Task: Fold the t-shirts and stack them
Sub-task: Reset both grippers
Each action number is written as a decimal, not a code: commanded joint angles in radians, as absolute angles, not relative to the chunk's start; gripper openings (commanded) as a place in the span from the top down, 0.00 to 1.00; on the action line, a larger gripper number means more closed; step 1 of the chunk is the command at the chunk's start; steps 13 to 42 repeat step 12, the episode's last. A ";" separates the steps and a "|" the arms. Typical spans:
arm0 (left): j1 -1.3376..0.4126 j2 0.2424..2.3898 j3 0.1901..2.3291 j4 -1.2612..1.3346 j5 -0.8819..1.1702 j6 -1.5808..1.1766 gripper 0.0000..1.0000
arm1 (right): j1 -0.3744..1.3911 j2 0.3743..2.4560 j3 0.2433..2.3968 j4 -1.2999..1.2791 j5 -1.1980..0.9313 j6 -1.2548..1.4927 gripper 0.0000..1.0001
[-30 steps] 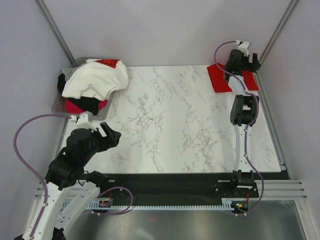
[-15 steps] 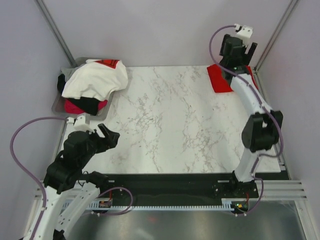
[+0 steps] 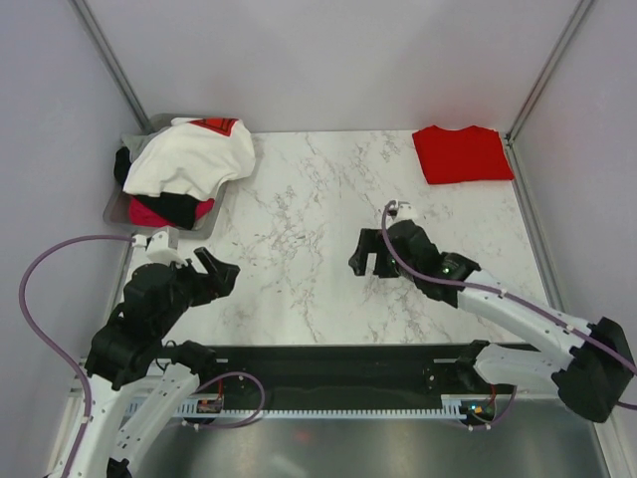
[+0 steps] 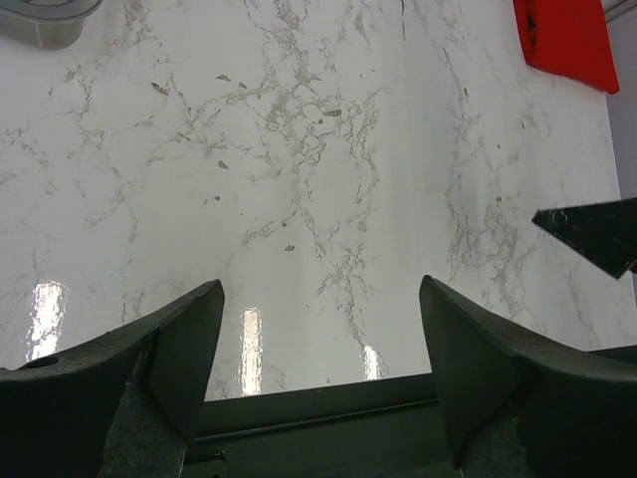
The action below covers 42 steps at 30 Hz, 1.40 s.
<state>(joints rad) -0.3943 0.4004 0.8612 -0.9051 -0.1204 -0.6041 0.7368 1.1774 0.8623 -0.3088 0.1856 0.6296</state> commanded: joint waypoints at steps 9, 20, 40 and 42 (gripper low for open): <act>-0.391 0.405 0.859 -0.868 -0.117 -0.584 0.13 | 0.808 0.770 0.684 -0.405 0.147 0.867 0.02; -0.391 0.403 0.858 -0.868 -0.124 -0.587 0.13 | 0.831 0.773 0.736 -0.493 0.210 0.862 0.02; -0.391 0.403 0.858 -0.868 -0.124 -0.587 0.13 | 0.831 0.773 0.736 -0.493 0.210 0.862 0.02; -0.391 0.403 0.858 -0.868 -0.124 -0.587 0.13 | 0.831 0.773 0.736 -0.493 0.210 0.862 0.02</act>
